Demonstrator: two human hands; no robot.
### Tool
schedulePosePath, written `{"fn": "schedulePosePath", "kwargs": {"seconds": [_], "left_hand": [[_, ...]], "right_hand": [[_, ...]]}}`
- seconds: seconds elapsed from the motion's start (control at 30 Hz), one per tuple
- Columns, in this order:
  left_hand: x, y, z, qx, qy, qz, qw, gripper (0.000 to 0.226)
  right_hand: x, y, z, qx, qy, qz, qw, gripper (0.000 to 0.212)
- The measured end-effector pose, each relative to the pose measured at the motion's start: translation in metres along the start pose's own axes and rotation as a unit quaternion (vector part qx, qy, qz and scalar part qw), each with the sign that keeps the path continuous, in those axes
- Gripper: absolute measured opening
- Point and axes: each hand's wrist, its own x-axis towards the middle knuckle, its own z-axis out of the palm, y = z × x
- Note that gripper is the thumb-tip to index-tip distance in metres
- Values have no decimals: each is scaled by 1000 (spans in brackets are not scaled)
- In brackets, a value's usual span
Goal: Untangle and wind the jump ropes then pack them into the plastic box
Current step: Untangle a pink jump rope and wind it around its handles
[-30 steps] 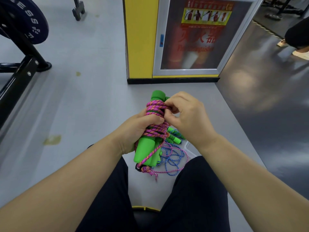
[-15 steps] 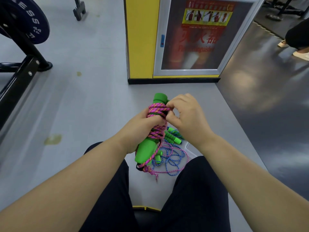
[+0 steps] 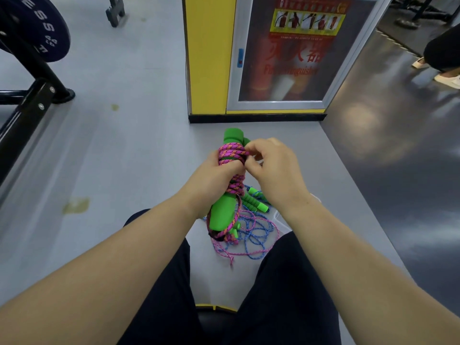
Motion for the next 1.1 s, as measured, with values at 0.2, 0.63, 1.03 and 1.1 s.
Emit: {"fn": "schedulePosePath", "kwargs": {"seconds": [0.2, 0.63, 1.03, 1.1], "left_hand": [[-1, -2, -5, 25, -18, -25, 999, 22], [0, 5, -5, -49, -50, -56, 996, 20], [-1, 9, 10, -36, 2, -7, 999, 18], [1, 10, 11, -42, 8, -17, 999, 17]], "right_hand": [[3, 2, 4, 32, -14, 8, 999, 10], [2, 8, -8, 273, -4, 80, 959, 29], [-4, 4, 18, 172, 146, 83, 971, 15], [-6, 3, 21, 151, 168, 59, 972, 18]]}}
